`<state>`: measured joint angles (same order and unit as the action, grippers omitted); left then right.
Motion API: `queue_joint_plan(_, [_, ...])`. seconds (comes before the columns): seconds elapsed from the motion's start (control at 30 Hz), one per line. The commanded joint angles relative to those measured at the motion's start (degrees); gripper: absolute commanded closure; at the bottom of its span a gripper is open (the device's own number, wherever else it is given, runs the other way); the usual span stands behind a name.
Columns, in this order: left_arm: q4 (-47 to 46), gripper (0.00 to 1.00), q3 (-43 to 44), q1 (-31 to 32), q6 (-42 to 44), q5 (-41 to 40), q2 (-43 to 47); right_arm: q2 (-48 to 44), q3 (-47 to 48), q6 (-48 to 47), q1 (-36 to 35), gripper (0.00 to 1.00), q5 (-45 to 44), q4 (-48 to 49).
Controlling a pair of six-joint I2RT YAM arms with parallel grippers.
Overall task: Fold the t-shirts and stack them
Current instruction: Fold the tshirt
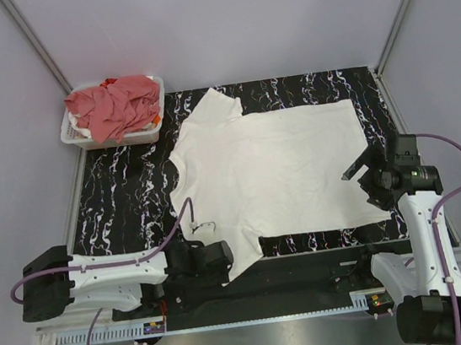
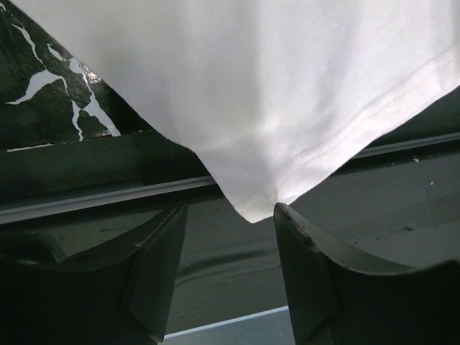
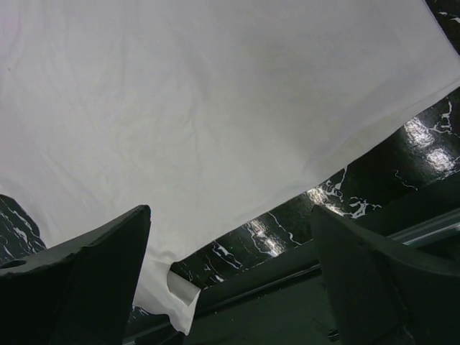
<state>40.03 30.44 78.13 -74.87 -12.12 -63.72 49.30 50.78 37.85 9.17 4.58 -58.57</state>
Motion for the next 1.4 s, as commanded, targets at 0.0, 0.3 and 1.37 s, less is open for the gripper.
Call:
queue_joint_plan(0.0, [-4.78, 0.43, 0.94, 0.45, -0.01, 0.25, -3.67, 0.1, 0.63, 1.18, 0.06, 0.0, -3.26, 1.0])
queue_joint_plan(0.3, [-9.36, 0.91, 1.47, 0.45, 2.27, 1.13, -9.75, 3.96, -2.0, 9.16, 0.06, 0.0, -12.13, -0.85])
queue_joint_plan(1.37, [-9.27, 1.0, 0.77, 0.45, 1.48, 1.93, -5.62, 22.77, -12.91, 16.91, 19.92, 0.26, -20.75, 14.18])
